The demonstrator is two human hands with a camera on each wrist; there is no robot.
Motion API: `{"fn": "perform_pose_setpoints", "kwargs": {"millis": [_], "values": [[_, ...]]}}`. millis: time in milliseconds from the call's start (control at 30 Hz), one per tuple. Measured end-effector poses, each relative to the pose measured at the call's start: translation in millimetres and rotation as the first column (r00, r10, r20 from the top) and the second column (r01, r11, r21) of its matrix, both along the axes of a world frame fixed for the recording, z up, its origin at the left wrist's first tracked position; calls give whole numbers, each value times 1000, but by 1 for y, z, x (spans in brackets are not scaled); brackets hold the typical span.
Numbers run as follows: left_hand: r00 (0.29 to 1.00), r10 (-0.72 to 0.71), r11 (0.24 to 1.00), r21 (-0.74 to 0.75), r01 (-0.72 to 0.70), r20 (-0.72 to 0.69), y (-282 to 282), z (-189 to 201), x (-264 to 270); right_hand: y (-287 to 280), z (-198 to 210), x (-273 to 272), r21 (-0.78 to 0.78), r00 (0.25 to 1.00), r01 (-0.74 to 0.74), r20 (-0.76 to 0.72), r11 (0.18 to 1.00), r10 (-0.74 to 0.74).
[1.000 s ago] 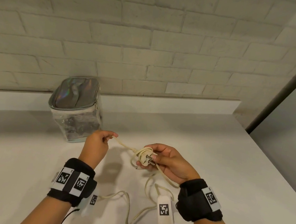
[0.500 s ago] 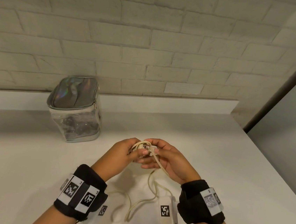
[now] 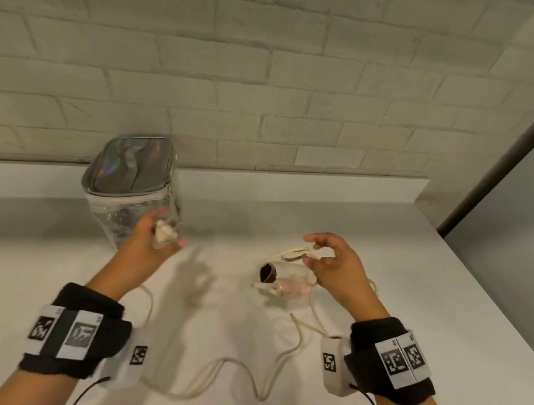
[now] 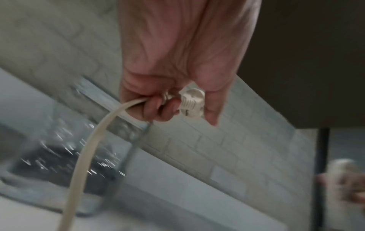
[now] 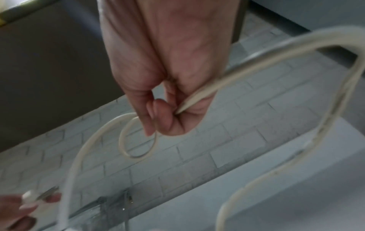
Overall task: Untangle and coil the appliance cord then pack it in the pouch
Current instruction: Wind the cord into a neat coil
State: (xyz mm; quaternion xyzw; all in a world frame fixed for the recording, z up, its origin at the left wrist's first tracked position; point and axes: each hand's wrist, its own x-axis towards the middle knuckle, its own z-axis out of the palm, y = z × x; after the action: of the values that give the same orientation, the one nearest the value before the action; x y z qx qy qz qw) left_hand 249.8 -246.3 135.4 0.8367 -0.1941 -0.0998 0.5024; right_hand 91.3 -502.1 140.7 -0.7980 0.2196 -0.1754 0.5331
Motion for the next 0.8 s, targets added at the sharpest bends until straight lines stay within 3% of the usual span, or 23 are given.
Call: {"fn": "perform_pose_setpoints", "kwargs": {"millis": [67,167,333,433,467,533,567,700,800], "values": [[994,45,983,173,-62,103,22,-6,11,-4,3,-1,-56,995,95,26,994,-94],[1000,11,891,453,-16,12,45,-36,20,-7,9,-2,-99,987,153,62,983,-147],[973,-90,815,546,194,-212,40,-72,-1,1,17,-3,-67,993,113,49,991,-109],[983,-103,741,648,177,-150,28,-77,-13,8,20,0,-62,995,85,49,994,-82],[985,-135,792,585,172,-106,21,-73,-19,11,21,1,-68,997,70,50,995,-66],[973,-228,926,299,231,-43,2,-52,-34,18,23,2,-68,999,9,49,998,-6],[962,-274,949,157,273,-14,-10,-39,-44,21,25,3,-54,998,-37,49,998,40],[918,-395,913,-102,396,32,-56,-5,-64,35,31,3,-1,970,-232,76,973,232],[866,-489,848,-288,444,-105,-77,2,-63,35,40,-3,-3,946,-308,109,951,306]]}}
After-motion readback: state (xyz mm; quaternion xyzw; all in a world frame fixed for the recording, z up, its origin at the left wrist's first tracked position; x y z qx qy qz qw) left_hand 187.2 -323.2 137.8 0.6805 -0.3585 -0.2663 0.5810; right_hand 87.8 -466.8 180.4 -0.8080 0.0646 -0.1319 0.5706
